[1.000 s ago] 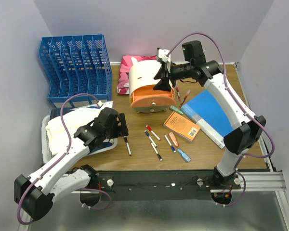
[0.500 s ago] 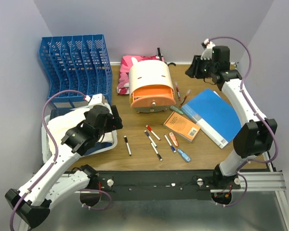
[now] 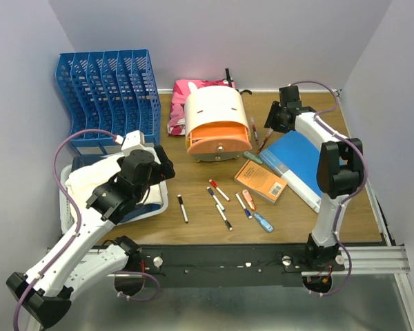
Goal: Organize the desk
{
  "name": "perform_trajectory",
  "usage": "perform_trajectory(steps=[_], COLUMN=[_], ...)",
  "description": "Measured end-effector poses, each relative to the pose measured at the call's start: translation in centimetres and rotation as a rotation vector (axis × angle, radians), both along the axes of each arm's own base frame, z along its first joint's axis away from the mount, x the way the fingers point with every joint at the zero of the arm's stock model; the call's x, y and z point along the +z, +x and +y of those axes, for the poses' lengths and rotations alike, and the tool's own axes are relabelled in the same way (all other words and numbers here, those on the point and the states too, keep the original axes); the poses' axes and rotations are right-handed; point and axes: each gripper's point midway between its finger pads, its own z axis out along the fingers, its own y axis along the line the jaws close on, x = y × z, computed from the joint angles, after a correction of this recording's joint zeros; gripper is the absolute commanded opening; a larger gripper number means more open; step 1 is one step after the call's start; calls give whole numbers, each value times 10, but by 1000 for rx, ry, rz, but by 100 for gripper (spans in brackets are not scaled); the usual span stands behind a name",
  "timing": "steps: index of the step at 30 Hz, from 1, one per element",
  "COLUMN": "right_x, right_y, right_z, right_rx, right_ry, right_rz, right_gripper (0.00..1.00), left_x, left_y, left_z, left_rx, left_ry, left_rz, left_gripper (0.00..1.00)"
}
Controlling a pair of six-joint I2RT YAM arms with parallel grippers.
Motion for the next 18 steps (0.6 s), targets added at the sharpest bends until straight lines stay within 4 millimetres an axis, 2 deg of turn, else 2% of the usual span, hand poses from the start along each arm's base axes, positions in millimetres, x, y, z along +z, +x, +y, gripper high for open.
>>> perform_trajectory(steps=[3, 10, 14, 18], right_x=[-25, -64, -73, -74], right_y=[1, -1, -2, -2], right_z=[-7, -11, -12, -12], right_rx=[-45, -89, -99, -107], right_ry=[-27, -42, -48, -46], right_rz=[45, 117, 135, 135], right_gripper=[43, 43, 42, 33], left_x=[2, 0, -1, -4], left_y=[1, 2, 2, 3], left_z=[-1, -1, -1, -2], left_rx=[6, 10, 11, 12], left_ry=[-11, -16, -18, -18], left_rz=[-7, -5, -6, -2], left_gripper=[99, 99, 99, 99])
